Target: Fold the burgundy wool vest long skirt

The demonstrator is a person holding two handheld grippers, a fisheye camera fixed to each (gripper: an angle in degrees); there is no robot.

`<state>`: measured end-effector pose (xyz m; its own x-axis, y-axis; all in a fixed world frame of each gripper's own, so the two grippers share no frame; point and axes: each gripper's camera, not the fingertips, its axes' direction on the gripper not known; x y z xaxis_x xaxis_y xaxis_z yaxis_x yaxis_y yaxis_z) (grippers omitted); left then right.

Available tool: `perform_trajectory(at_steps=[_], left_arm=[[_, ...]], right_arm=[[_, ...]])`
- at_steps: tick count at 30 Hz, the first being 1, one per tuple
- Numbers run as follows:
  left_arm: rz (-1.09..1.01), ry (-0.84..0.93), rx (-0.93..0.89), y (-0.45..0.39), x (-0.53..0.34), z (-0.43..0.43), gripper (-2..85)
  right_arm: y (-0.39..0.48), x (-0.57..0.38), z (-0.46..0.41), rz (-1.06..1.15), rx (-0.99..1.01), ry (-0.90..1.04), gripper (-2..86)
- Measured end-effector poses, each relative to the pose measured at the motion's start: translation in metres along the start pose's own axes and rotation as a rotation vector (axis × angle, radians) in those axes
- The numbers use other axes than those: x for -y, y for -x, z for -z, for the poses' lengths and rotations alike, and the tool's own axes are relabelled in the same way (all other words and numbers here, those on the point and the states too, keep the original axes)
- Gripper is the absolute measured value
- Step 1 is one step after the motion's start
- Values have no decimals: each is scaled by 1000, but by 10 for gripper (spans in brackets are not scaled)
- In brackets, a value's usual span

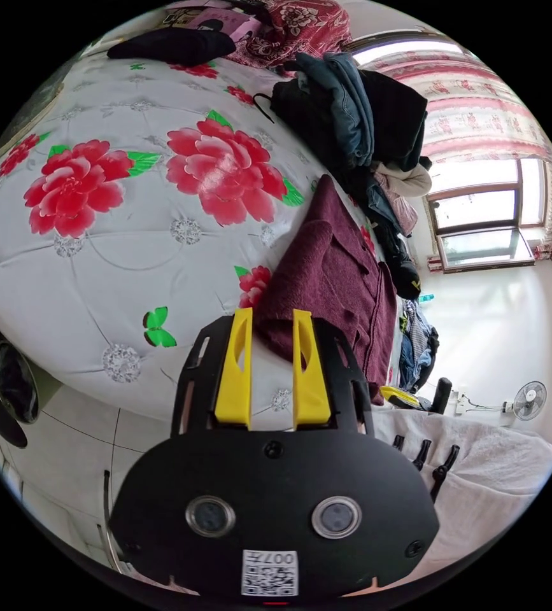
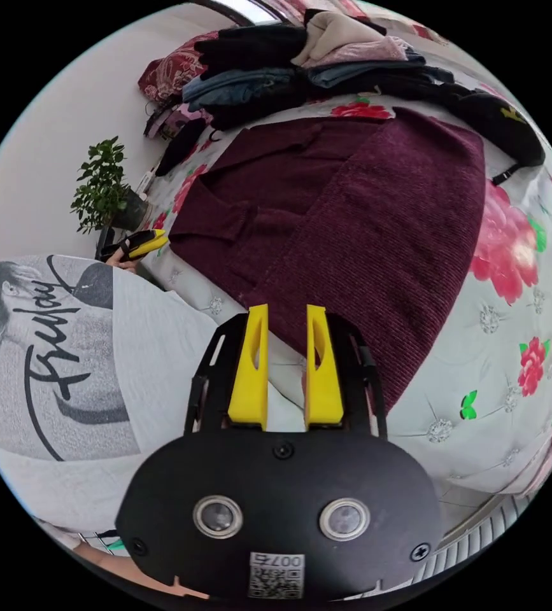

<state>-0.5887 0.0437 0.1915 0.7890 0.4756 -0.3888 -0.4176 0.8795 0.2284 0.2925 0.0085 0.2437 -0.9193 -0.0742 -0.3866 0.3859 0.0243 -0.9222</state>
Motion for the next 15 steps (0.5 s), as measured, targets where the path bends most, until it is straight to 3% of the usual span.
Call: perform_trajectory(at_steps=[4,8,10,12,15], left_arm=[[-3,27,-8,4,3,-4,95],[-8,42,-6,2,5,-10,98],[-2,44,-3,3,7,-11,101],[2,44,-2,4,7,-10,106],[3,36,7,6,6,-6,107]], right_arm=[[22,7,-10,53,-125,-23,83],[56,36,-46,162,-120,25,78],[68,55,-84,188,-204,151,64],[72,58,-92,198,-304,113,53],[70,64,-87,219,-224,177,42]])
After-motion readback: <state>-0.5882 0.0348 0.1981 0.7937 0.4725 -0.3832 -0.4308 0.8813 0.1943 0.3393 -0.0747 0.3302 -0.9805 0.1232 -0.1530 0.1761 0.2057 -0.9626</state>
